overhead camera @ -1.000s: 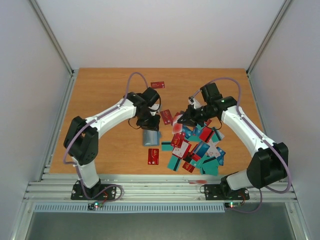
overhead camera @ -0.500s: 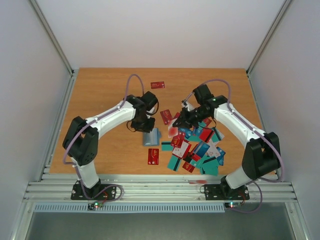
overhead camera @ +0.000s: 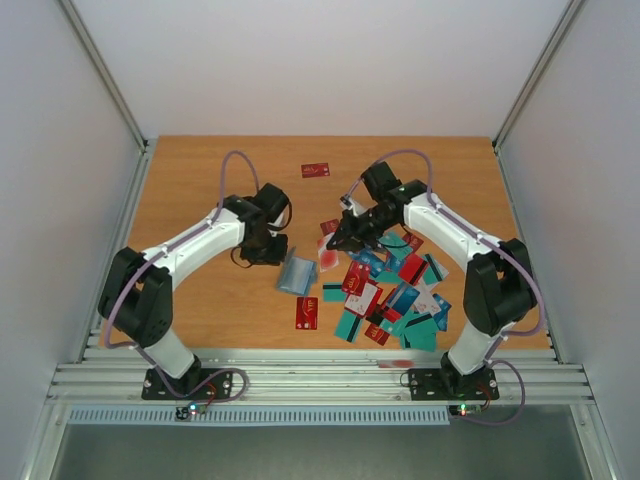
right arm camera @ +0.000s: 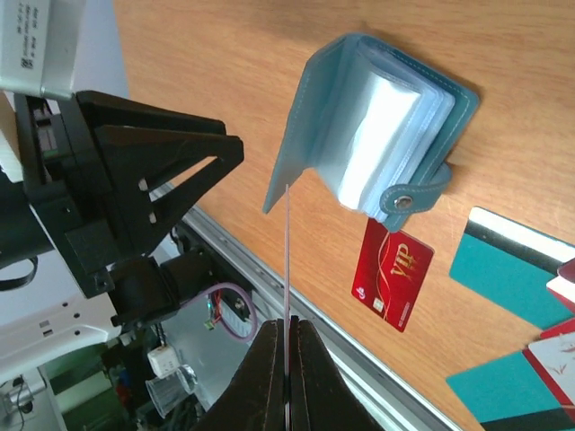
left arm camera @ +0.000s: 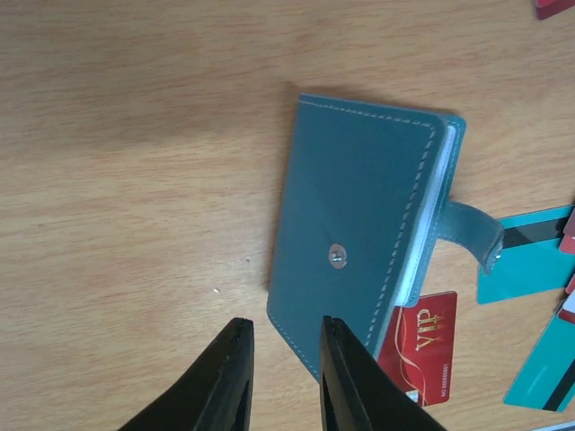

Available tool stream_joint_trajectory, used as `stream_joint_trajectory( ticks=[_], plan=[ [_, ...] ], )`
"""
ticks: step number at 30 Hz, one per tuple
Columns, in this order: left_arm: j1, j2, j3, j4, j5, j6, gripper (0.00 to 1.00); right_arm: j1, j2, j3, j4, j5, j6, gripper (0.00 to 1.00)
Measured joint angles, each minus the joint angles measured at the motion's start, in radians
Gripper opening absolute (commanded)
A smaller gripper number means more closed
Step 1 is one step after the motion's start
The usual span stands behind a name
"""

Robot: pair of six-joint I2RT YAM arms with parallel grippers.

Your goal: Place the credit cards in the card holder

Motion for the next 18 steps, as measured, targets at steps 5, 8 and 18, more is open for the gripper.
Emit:
stream_joint_trajectory(
  ticks=[5, 8, 18],
  plan=[
    [0.033, -0.009, -0.051, 0.022, 0.016, 0.001, 0.26, 0.013, 0.049, 0.037, 0.004, -0.011, -0.006, 0.01],
    [0.053, -0.013, -0.056, 0.031, 0.050, 0.009, 0.37, 0.026, 0.070, 0.054, 0.005, -0.011, -0.006, 0.01],
    [-0.054, -0.041, 0.057, 0.006, 0.039, 0.118, 0.50, 0.031, 0.080, 0.049, 0.004, 0.058, -0.002, 0.01]
  ],
)
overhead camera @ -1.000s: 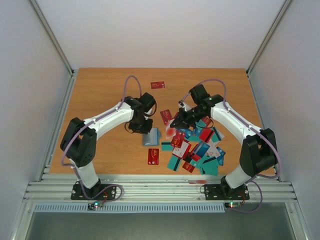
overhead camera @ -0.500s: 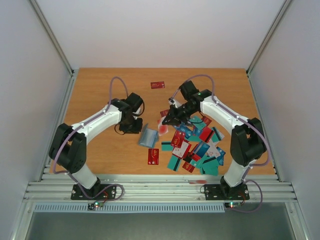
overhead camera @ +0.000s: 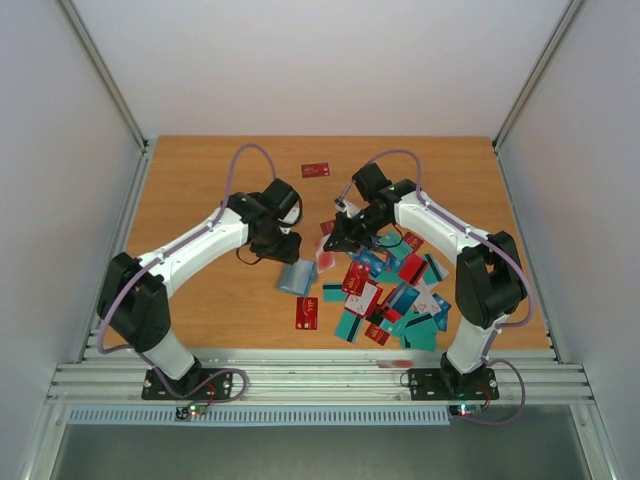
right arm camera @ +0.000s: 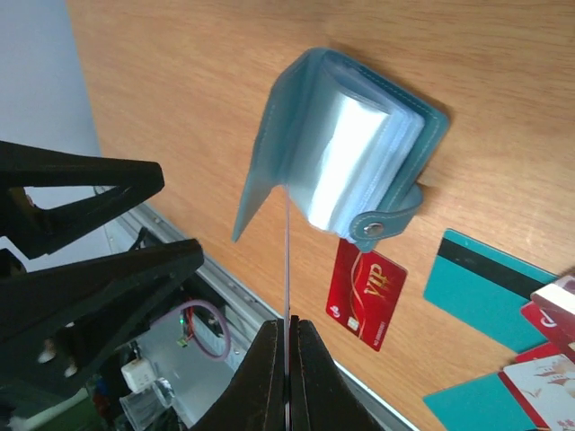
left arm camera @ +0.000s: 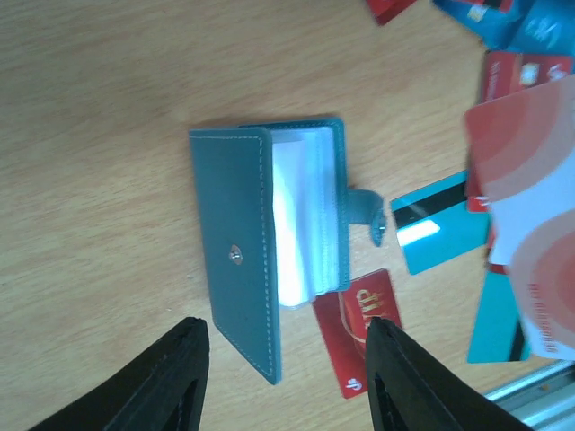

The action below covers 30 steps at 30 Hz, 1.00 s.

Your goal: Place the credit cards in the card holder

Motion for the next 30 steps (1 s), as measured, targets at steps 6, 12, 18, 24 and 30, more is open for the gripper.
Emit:
stream_joint_trajectory(
  ticks=[6, 12, 18, 24, 30],
  plan=[
    [-0.016, 0.103, 0.000, -0.020, -0.052, 0.030, 0.49, 0.000, -0.002, -0.034, -0.004, 0.029, 0.000, 0.01],
    [-0.016, 0.163, -0.001, -0.022, -0.069, 0.045, 0.25, 0.000, -0.014, -0.047, -0.009, 0.021, 0.006, 0.01],
    [0.004, 0.165, -0.023, -0.002, -0.079, 0.025, 0.05, 0.000, -0.018, -0.047, 0.016, -0.035, 0.045, 0.01],
    [0.067, 0.117, -0.109, 0.056, -0.023, -0.066, 0.04, 0.002, -0.012, -0.047, 0.054, -0.077, 0.077, 0.01],
    [0.082, 0.068, -0.164, 0.101, 0.040, -0.152, 0.04, 0.012, 0.067, -0.032, 0.069, -0.115, 0.087, 0.01]
  ],
)
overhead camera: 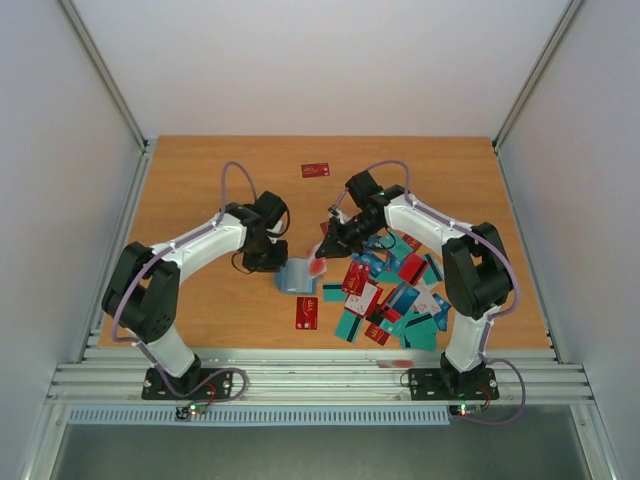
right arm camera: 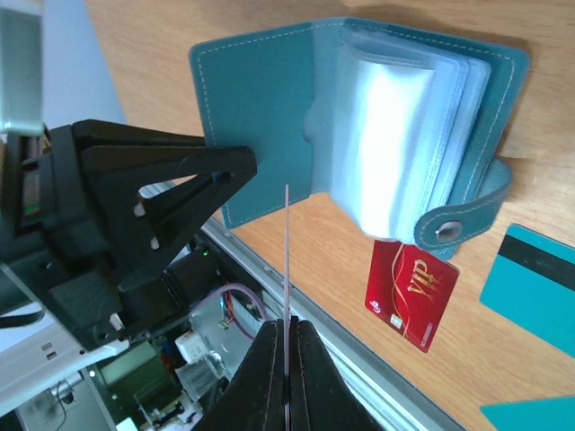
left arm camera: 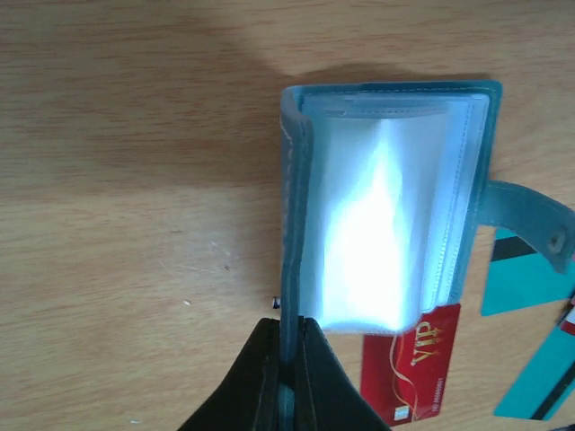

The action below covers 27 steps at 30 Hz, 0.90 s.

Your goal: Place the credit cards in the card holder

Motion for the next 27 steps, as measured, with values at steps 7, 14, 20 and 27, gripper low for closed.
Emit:
stream_joint_trajectory(
  ticks=[7, 14, 20, 27],
  plan=[
    [-0.001, -0.016, -0.006, 0.016, 0.023, -0.050, 0.04, 0.021, 0.041, 0.029, 0.002, -0.033, -0.008, 0.01],
    [-0.001, -0.021, -0.025, 0.031, 0.034, -0.072, 0.04, 0.032, 0.112, 0.058, -0.029, -0.009, -0.040, 0.01],
    [-0.001, -0.021, -0.031, 0.048, 0.050, -0.076, 0.04, 0.040, 0.184, 0.077, -0.092, 0.040, -0.113, 0.01],
    [-0.001, -0.021, -0.045, 0.061, 0.048, -0.076, 0.04, 0.041, 0.224, 0.083, -0.128, 0.072, -0.170, 0.01]
  ],
)
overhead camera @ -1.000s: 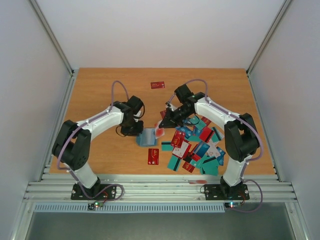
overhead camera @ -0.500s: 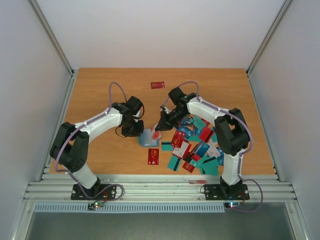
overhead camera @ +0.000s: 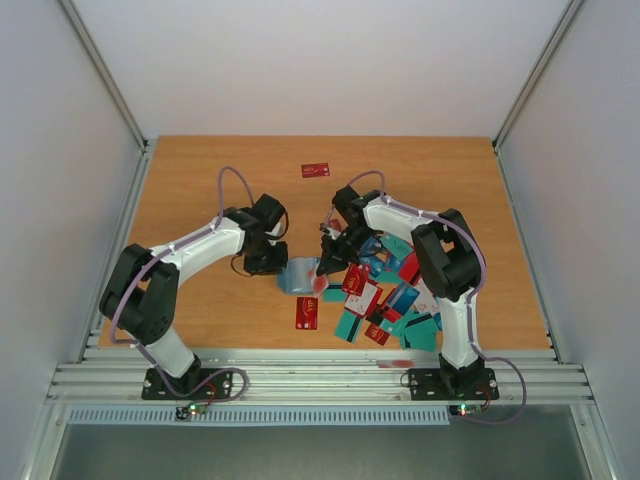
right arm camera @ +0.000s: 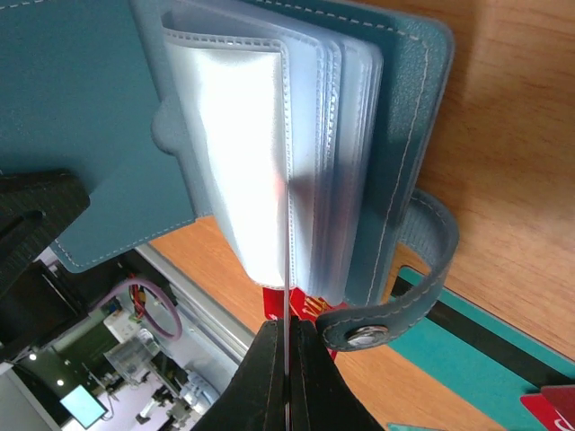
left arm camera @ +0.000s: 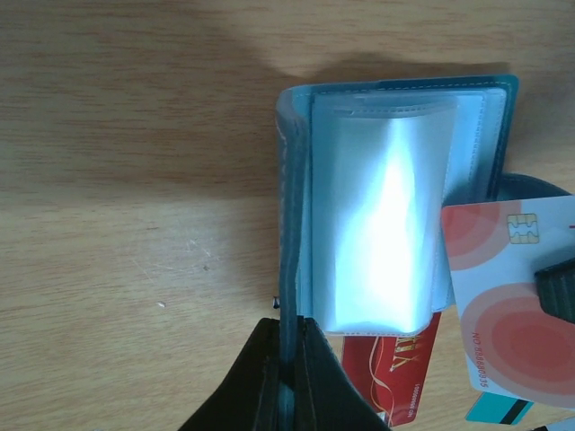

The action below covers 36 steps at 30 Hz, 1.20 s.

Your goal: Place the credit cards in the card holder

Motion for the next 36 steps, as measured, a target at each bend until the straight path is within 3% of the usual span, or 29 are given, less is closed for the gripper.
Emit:
stream_joint_trajectory(
  ticks=[15, 36],
  plan=[
    [0.027, 0.000, -0.062, 0.038, 0.004, -0.003, 0.04, 0.000, 0.014, -0.012, 0.002, -0.002, -0.028, 0.01],
    [0.065, 0.069, -0.167, 0.237, 0.223, -0.008, 0.04, 0.000, 0.089, -0.005, 0.150, -0.251, 0.000, 0.01]
  ],
)
